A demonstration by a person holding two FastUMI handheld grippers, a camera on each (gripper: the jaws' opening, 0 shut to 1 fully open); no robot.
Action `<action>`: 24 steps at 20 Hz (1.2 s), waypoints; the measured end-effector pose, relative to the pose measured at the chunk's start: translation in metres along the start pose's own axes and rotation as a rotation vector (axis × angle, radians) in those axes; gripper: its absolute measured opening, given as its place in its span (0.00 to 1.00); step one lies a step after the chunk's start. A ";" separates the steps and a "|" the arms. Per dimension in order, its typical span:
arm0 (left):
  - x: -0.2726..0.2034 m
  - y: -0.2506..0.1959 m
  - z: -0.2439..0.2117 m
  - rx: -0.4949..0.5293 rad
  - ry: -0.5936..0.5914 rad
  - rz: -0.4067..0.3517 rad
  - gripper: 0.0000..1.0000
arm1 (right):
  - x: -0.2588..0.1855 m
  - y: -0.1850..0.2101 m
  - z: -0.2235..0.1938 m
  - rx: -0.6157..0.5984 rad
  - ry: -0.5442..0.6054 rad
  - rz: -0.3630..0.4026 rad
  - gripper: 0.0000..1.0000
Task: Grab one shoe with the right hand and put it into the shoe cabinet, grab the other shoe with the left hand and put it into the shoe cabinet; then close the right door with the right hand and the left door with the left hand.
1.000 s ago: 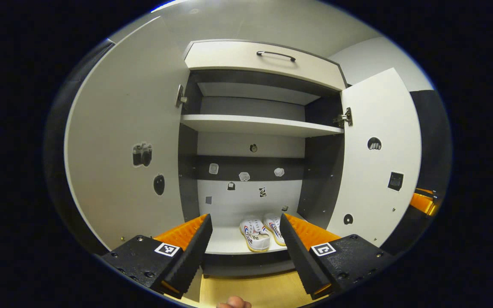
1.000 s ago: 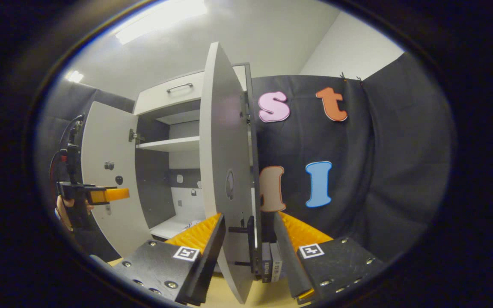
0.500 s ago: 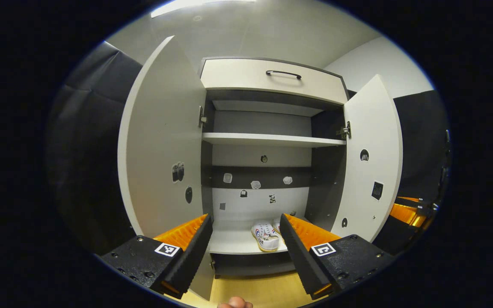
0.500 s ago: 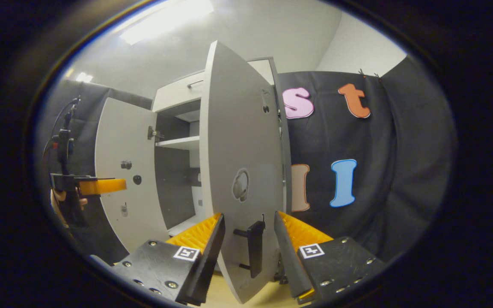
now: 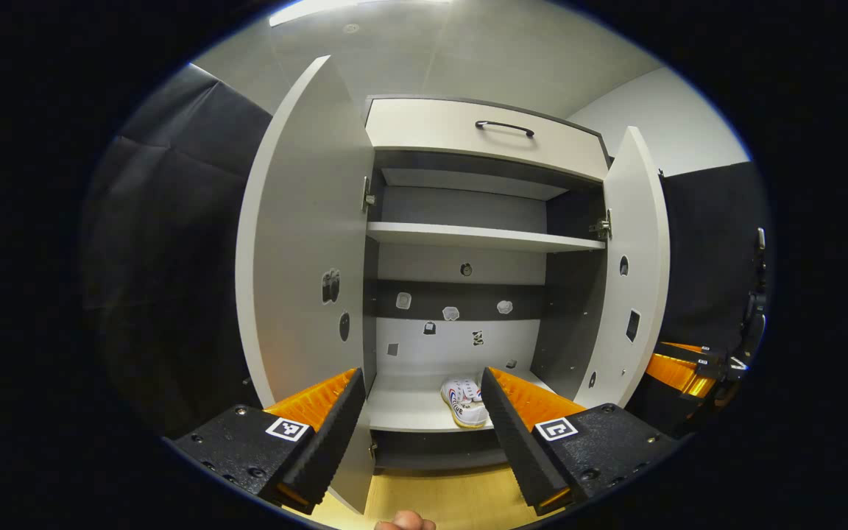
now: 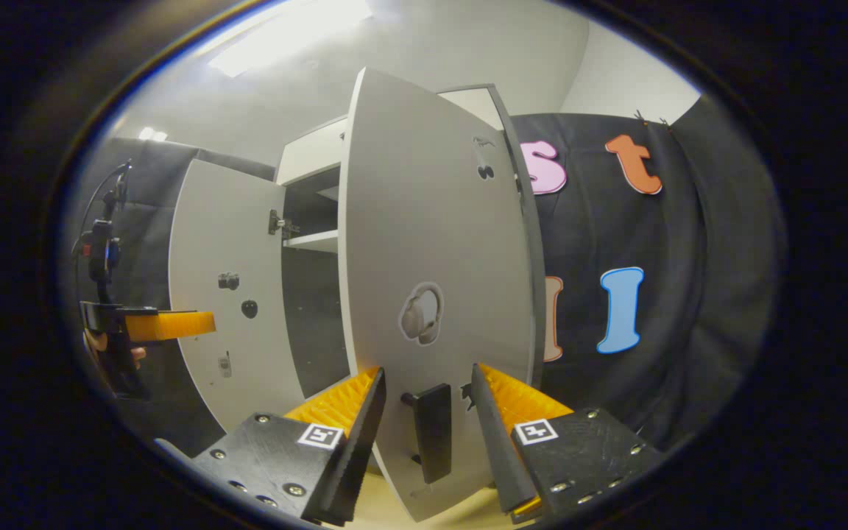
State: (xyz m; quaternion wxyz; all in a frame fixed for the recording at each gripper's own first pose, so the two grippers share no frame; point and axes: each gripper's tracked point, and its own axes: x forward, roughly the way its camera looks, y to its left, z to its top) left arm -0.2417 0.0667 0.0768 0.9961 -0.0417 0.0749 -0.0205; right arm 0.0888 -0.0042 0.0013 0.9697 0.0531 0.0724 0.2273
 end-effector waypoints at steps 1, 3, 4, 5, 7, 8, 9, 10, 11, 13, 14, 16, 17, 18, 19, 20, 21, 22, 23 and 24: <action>-0.002 0.002 0.002 0.000 -0.004 0.004 0.96 | 0.004 0.003 -0.003 0.001 0.007 0.007 0.66; -0.005 0.007 0.005 -0.003 -0.016 0.014 0.96 | 0.010 0.007 -0.009 -0.002 0.017 0.016 0.66; -0.007 0.008 0.008 -0.005 -0.025 0.017 0.96 | 0.012 0.009 -0.008 -0.002 0.016 0.018 0.66; -0.008 0.010 0.011 -0.007 -0.033 0.020 0.98 | 0.013 0.011 -0.007 -0.002 0.013 0.022 0.66; -0.011 0.014 0.015 -0.011 -0.042 0.027 0.96 | 0.016 0.014 -0.007 0.004 0.009 0.029 0.66; -0.013 0.016 0.015 -0.013 -0.045 0.030 0.96 | 0.017 0.016 -0.007 0.007 0.009 0.034 0.65; -0.014 0.017 0.017 -0.014 -0.048 0.032 0.96 | 0.018 0.017 -0.007 0.009 0.008 0.038 0.65; -0.015 0.018 0.017 -0.016 -0.052 0.032 0.96 | 0.019 0.019 -0.007 0.009 0.007 0.041 0.66; -0.015 0.018 0.018 -0.017 -0.054 0.032 0.96 | 0.021 0.020 -0.006 0.009 0.006 0.044 0.65; -0.018 0.021 0.018 -0.016 -0.055 0.036 0.95 | 0.021 0.023 -0.008 0.009 0.008 0.050 0.66; -0.020 0.022 0.018 -0.015 -0.055 0.038 0.95 | 0.022 0.024 -0.008 0.009 0.009 0.053 0.66; -0.022 0.024 0.019 -0.015 -0.057 0.037 0.96 | 0.023 0.027 -0.009 0.008 0.011 0.057 0.66; -0.025 0.025 0.019 -0.019 -0.060 0.034 0.96 | 0.023 0.029 -0.010 0.008 0.013 0.059 0.66; -0.028 0.025 0.019 -0.024 -0.060 0.032 0.95 | 0.024 0.031 -0.009 0.008 0.014 0.061 0.65; -0.032 0.027 0.019 -0.028 -0.061 0.033 0.93 | 0.025 0.033 -0.010 0.008 0.016 0.064 0.65; -0.037 0.030 0.020 -0.029 -0.062 0.039 0.96 | 0.026 0.033 -0.011 0.010 0.018 0.068 0.66; -0.042 0.034 0.022 -0.030 -0.065 0.047 0.93 | 0.027 0.035 -0.013 0.011 0.020 0.072 0.66; -0.046 0.038 0.023 -0.027 -0.070 0.057 0.93 | 0.028 0.037 -0.015 0.011 0.022 0.074 0.66; -0.051 0.045 0.026 -0.020 -0.077 0.073 0.93 | 0.028 0.038 -0.015 0.012 0.022 0.078 0.65; -0.055 0.054 0.026 -0.011 -0.084 0.095 0.93 | 0.029 0.039 -0.016 0.014 0.023 0.080 0.65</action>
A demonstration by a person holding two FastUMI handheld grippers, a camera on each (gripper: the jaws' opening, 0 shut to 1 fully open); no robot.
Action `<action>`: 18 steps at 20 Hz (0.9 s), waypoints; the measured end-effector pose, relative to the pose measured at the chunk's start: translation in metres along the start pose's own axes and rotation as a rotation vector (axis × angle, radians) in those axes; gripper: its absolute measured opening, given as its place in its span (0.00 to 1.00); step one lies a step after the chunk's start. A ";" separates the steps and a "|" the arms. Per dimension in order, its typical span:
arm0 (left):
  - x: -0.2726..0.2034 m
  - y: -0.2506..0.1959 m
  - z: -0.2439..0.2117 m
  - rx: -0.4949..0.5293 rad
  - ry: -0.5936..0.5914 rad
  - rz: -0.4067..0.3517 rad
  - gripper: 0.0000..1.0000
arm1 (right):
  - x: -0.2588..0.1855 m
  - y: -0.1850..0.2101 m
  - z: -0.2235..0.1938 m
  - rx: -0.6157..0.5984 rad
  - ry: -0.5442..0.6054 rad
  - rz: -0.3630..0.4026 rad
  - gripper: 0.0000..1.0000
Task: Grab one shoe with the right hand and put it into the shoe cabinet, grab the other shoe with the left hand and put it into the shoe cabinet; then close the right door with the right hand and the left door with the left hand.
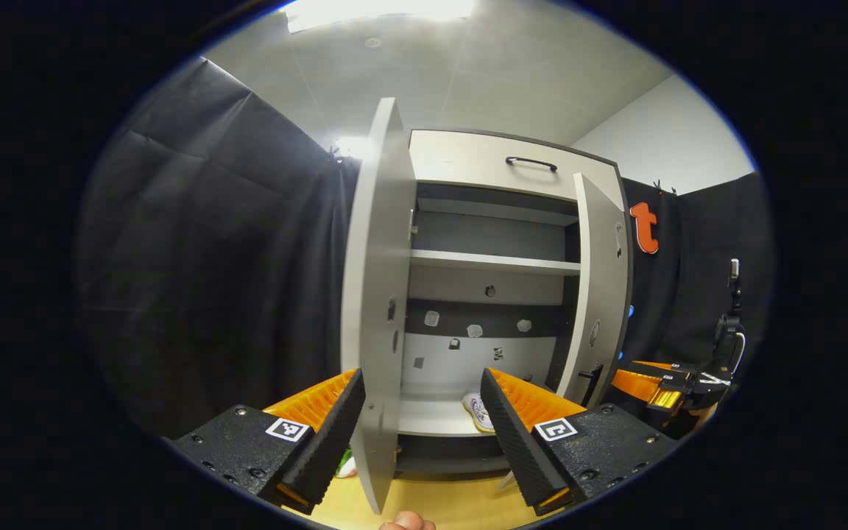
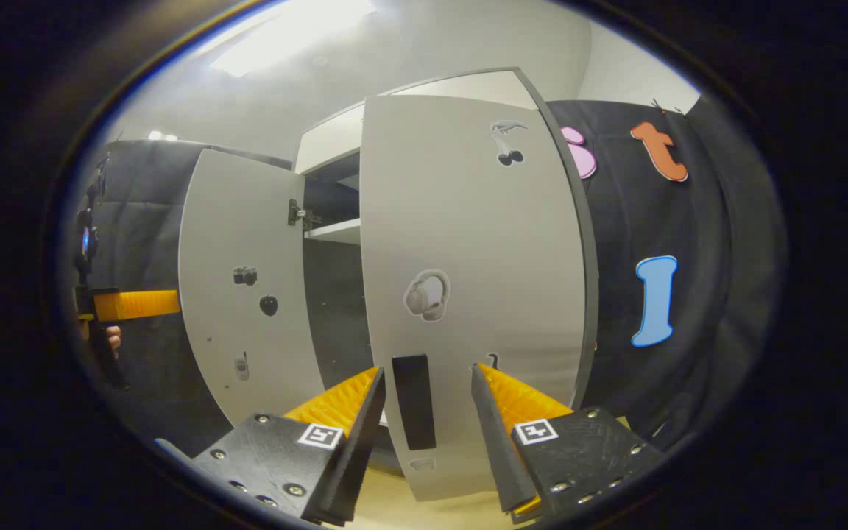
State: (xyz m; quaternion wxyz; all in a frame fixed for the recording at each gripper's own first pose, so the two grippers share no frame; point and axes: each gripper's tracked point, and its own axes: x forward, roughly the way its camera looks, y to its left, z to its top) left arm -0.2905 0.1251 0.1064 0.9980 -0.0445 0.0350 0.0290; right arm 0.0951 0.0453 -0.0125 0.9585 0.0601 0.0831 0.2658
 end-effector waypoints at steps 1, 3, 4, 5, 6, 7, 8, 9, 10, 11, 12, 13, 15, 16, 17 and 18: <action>-0.001 0.010 0.001 0.011 -0.005 0.025 0.93 | 0.001 0.001 -0.001 0.002 0.003 0.003 0.65; -0.004 0.032 -0.001 0.027 -0.008 0.082 0.92 | 0.003 0.004 -0.002 0.002 0.007 0.004 0.65; -0.005 0.043 -0.002 0.028 -0.006 0.107 0.95 | 0.003 0.004 -0.004 0.001 0.010 0.003 0.65; -0.005 0.052 -0.002 0.026 -0.010 0.126 0.94 | 0.003 0.005 -0.005 0.000 0.011 0.001 0.65; -0.004 0.061 -0.003 0.021 -0.015 0.144 0.93 | 0.003 0.005 -0.006 -0.001 0.013 0.000 0.66; -0.002 0.071 -0.004 0.016 -0.015 0.162 0.93 | 0.003 0.006 -0.006 -0.003 0.014 -0.003 0.66; 0.001 0.080 -0.007 0.011 -0.011 0.179 0.95 | 0.003 0.006 -0.007 -0.003 0.015 -0.006 0.70; 0.003 0.088 -0.009 0.008 -0.007 0.196 0.94 | 0.002 0.007 -0.007 -0.002 0.016 -0.009 0.70; 0.007 0.095 -0.011 0.004 -0.003 0.206 0.93 | 0.003 0.007 -0.007 -0.003 0.014 -0.013 0.70; 0.009 0.100 -0.013 -0.002 0.003 0.211 0.96 | 0.003 0.005 -0.006 -0.003 0.012 -0.020 0.70; 0.012 0.102 -0.017 -0.006 0.008 0.211 0.93 | 0.004 0.005 -0.007 -0.001 0.010 -0.025 0.70; 0.014 0.104 -0.019 -0.008 0.013 0.212 0.93 | 0.004 0.005 -0.007 0.002 0.009 -0.030 0.65; 0.016 0.104 -0.025 -0.008 0.027 0.201 0.93 | 0.006 0.003 -0.007 0.008 0.010 -0.039 0.65; 0.016 0.105 -0.026 -0.008 0.031 0.193 0.97 | 0.006 0.002 -0.009 0.008 0.012 -0.042 0.65; 0.016 0.104 -0.024 -0.005 0.026 0.184 0.96 | 0.007 0.001 -0.009 0.008 0.014 -0.047 0.65; 0.017 0.102 -0.025 -0.013 0.033 0.173 0.91 | 0.006 0.000 -0.011 0.008 0.015 -0.050 0.70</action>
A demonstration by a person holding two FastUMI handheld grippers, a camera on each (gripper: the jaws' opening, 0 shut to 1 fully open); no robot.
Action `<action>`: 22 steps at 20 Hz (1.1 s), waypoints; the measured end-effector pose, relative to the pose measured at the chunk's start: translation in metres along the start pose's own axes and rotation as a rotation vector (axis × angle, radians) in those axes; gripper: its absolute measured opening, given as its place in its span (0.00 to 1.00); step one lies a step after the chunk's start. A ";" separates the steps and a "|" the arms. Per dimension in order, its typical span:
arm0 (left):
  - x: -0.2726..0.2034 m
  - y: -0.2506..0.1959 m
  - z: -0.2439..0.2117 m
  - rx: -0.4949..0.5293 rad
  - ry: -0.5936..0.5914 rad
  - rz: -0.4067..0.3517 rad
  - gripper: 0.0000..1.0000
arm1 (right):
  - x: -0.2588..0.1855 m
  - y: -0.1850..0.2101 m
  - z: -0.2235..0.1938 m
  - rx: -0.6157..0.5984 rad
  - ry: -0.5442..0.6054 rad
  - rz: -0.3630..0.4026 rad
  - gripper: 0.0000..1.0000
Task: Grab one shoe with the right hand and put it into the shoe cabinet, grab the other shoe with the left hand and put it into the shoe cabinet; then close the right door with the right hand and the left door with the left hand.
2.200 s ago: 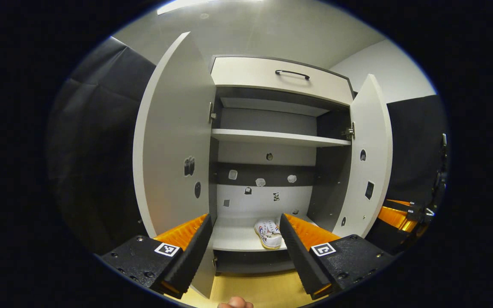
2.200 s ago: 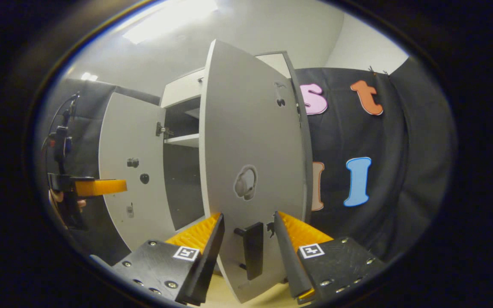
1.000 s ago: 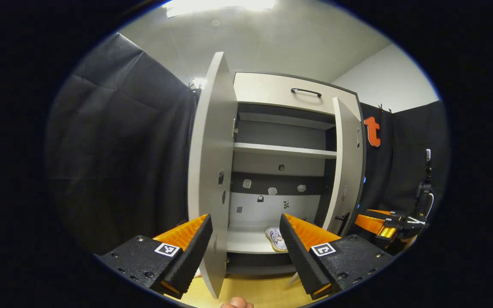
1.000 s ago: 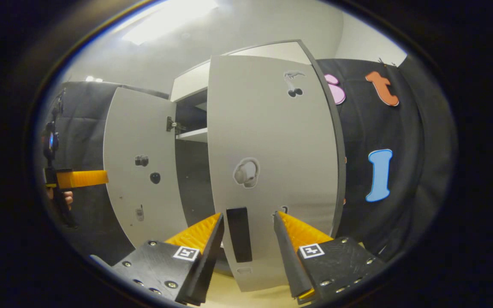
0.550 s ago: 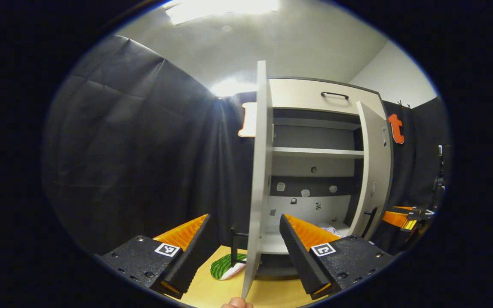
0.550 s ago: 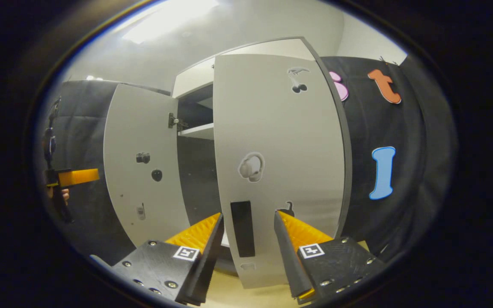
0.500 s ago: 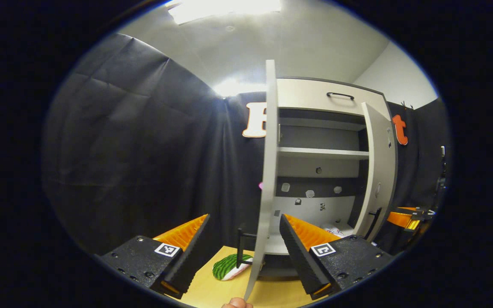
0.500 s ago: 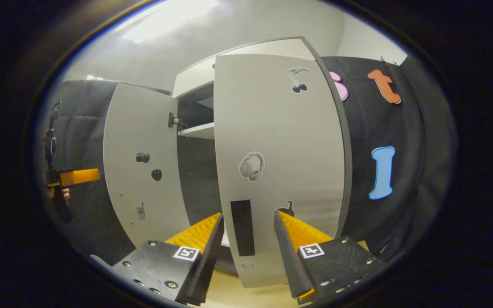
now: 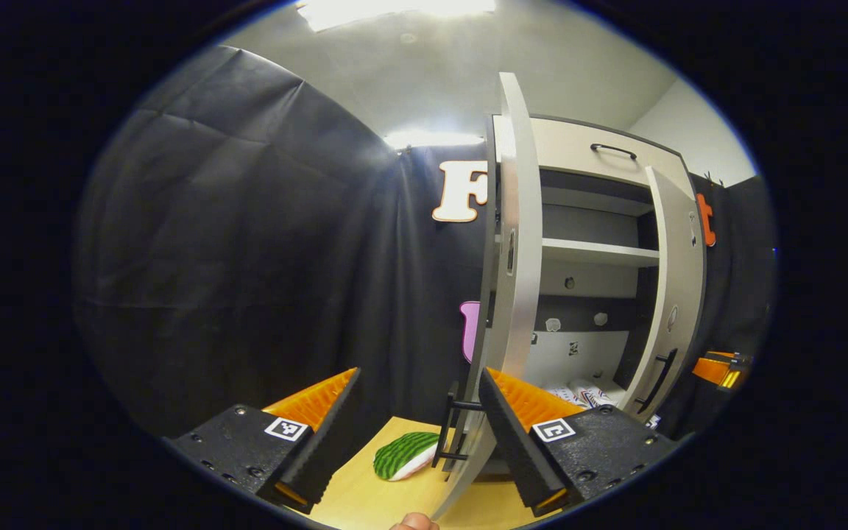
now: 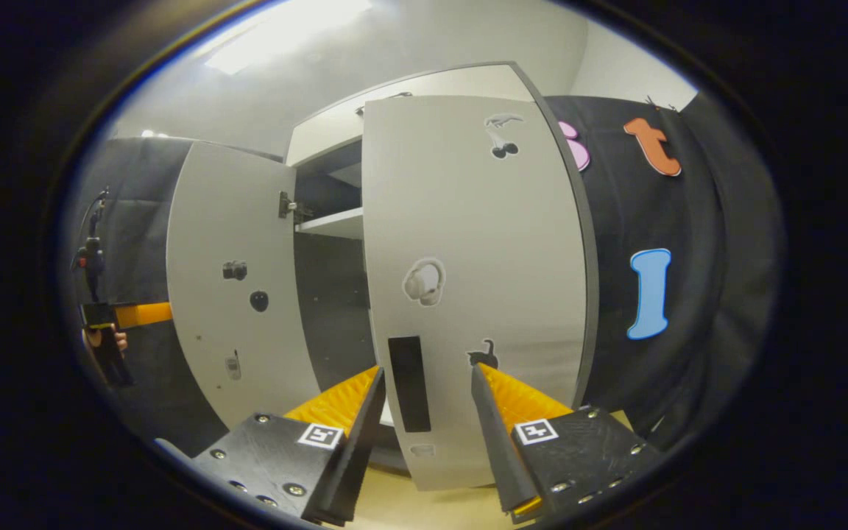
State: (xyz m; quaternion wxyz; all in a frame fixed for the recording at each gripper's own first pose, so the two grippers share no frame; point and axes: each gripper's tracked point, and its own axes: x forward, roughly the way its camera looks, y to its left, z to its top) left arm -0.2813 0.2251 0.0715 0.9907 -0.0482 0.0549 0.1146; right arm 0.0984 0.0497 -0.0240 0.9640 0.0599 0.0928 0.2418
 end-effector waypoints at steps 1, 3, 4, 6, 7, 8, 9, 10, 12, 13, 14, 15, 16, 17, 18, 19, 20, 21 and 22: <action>0.000 -0.002 -0.001 -0.018 0.005 -0.016 0.90 | 0.000 0.000 -0.001 0.001 0.001 -0.002 0.70; 0.000 -0.007 -0.002 -0.053 0.015 -0.055 0.94 | 0.000 -0.001 -0.001 0.001 0.000 -0.005 0.66; 0.002 -0.015 -0.003 -0.062 0.016 -0.074 0.89 | 0.001 -0.001 -0.001 0.000 -0.001 -0.007 0.70; 0.007 -0.030 -0.005 -0.060 0.021 -0.107 0.94 | -0.001 -0.002 0.000 0.001 -0.003 -0.009 0.66; 0.007 -0.036 -0.005 -0.052 0.024 -0.125 0.94 | -0.001 -0.004 0.000 -0.001 -0.002 -0.011 0.66; 0.005 -0.042 -0.005 -0.043 0.025 -0.142 0.94 | -0.001 -0.005 0.001 -0.001 -0.003 -0.013 0.66; 0.004 -0.049 -0.006 -0.033 0.027 -0.160 0.94 | -0.001 -0.005 0.001 0.000 -0.003 -0.015 0.66; 0.004 -0.057 -0.006 -0.023 0.028 -0.178 0.94 | -0.002 -0.006 0.000 0.001 -0.002 -0.017 0.70; 0.004 -0.075 -0.006 -0.002 0.028 -0.211 0.94 | -0.004 -0.011 -0.001 0.002 0.001 -0.024 0.70; 0.005 -0.083 -0.006 0.003 0.026 -0.228 0.94 | -0.005 -0.014 0.000 0.003 0.002 -0.029 0.70; 0.005 -0.092 -0.008 0.004 0.027 -0.245 0.94 | -0.007 -0.017 -0.002 0.004 0.002 -0.034 0.70; 0.006 -0.098 -0.008 0.001 0.025 -0.261 0.94 | -0.008 -0.021 -0.001 0.005 0.001 -0.042 0.66; 0.008 -0.106 -0.009 -0.002 0.026 -0.276 0.94 | -0.010 -0.024 -0.001 0.007 0.000 -0.049 0.65; 0.010 -0.113 -0.009 -0.007 0.025 -0.291 0.94 | -0.011 -0.028 0.000 0.010 -0.002 -0.056 0.65; 0.013 -0.121 -0.010 -0.010 0.026 -0.304 0.94 | -0.013 -0.032 0.000 0.012 -0.004 -0.064 0.65; 0.015 -0.129 -0.011 -0.009 0.031 -0.314 0.94 | -0.014 -0.036 0.002 0.013 -0.005 -0.072 0.65; 0.017 -0.135 -0.012 -0.003 0.031 -0.326 0.94 | -0.016 -0.040 0.002 0.013 -0.006 -0.080 0.65; 0.020 -0.141 -0.011 0.004 0.029 -0.336 0.94 | -0.017 -0.044 0.002 0.012 -0.007 -0.090 0.65; 0.022 -0.148 -0.012 0.010 0.029 -0.348 0.94 | -0.019 -0.049 0.002 0.013 -0.008 -0.099 0.70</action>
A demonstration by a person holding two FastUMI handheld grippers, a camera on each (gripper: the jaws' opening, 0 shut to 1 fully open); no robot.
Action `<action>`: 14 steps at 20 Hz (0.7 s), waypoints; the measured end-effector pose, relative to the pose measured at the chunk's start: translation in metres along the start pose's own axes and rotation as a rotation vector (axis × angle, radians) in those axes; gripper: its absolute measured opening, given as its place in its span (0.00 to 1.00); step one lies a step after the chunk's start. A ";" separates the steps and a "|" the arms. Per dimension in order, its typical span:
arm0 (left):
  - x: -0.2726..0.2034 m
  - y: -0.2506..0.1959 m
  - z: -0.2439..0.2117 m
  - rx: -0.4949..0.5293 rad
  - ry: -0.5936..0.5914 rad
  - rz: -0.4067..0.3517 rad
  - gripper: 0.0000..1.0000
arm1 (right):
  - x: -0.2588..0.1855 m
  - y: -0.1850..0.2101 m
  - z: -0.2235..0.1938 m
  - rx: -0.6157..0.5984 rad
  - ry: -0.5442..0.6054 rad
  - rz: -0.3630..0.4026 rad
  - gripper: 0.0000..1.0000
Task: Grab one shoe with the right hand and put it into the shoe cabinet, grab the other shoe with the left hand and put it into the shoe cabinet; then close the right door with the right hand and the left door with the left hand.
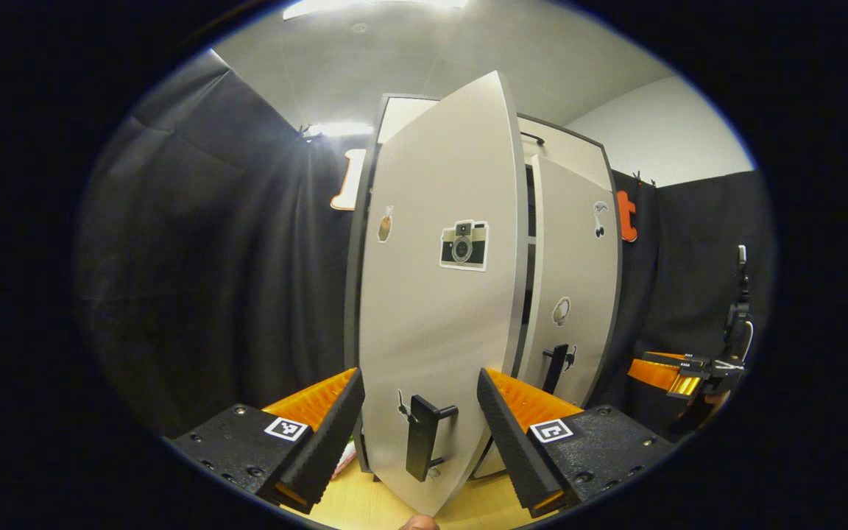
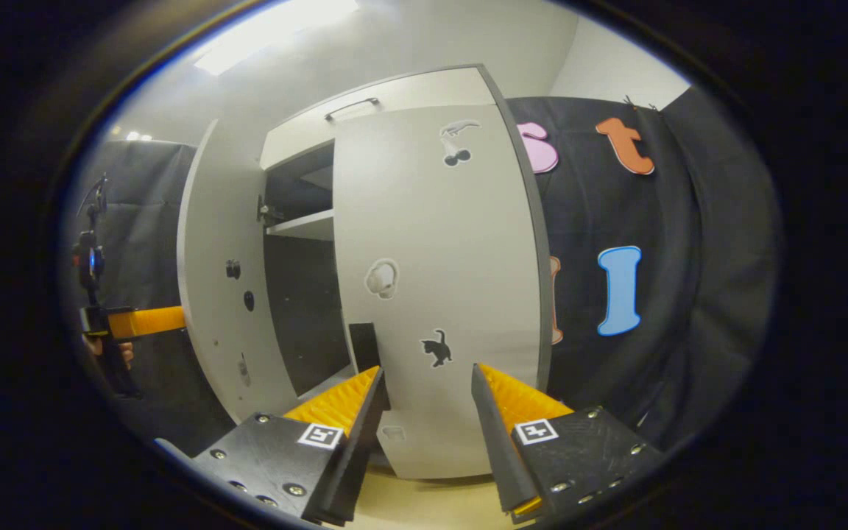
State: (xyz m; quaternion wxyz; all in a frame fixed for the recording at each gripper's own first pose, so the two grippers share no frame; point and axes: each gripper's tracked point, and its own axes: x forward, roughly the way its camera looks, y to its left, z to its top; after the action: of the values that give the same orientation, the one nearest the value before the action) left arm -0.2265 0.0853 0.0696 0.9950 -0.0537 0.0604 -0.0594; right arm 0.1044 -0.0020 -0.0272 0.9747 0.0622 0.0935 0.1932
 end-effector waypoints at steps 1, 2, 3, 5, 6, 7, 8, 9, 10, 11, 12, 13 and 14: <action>0.005 -0.006 -0.001 0.001 0.000 -0.016 0.94 | -0.001 -0.004 0.000 0.003 0.000 -0.009 0.70; 0.011 -0.012 -0.002 -0.005 0.000 -0.037 0.94 | -0.002 -0.009 0.000 0.006 0.000 -0.018 0.70; 0.016 -0.019 -0.002 -0.017 -0.001 -0.061 0.94 | -0.003 -0.013 0.000 0.008 0.000 -0.027 0.70; 0.026 -0.028 -0.001 -0.035 -0.008 -0.082 0.94 | -0.006 -0.022 0.003 0.013 -0.006 -0.044 0.65; 0.025 -0.028 -0.001 -0.035 -0.010 -0.088 0.94 | -0.007 -0.026 0.003 0.015 -0.009 -0.053 0.70; 0.024 -0.027 -0.002 -0.032 -0.011 -0.090 0.94 | -0.008 -0.030 0.004 0.017 -0.010 -0.060 0.65; 0.024 -0.029 -0.002 -0.029 -0.010 -0.092 0.94 | -0.009 -0.033 0.005 0.019 -0.012 -0.068 0.70; 0.025 -0.030 -0.002 -0.028 -0.008 -0.094 0.94 | -0.010 -0.037 0.006 0.022 -0.014 -0.075 0.70; 0.025 -0.030 -0.002 -0.028 -0.005 -0.097 0.94 | -0.011 -0.040 0.007 0.024 -0.016 -0.081 0.70; 0.025 -0.030 -0.002 -0.026 -0.001 -0.099 0.94 | -0.012 -0.042 0.008 0.027 -0.017 -0.085 0.70; 0.027 -0.030 -0.002 -0.023 0.002 -0.098 0.94 | -0.012 -0.044 0.008 0.030 -0.017 -0.089 0.70; 0.027 -0.030 -0.003 -0.018 0.005 -0.097 0.94 | -0.012 -0.045 0.008 0.032 -0.018 -0.090 0.70; 0.027 -0.030 -0.003 -0.012 0.008 -0.095 0.94 | -0.011 -0.046 0.009 0.033 -0.017 -0.091 0.70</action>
State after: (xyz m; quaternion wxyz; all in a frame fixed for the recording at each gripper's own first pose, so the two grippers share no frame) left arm -0.2032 0.0521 0.0666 0.9904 -0.0625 0.0622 -0.1065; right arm 0.1129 -0.0492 -0.0244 0.9821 0.0756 0.0910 0.1463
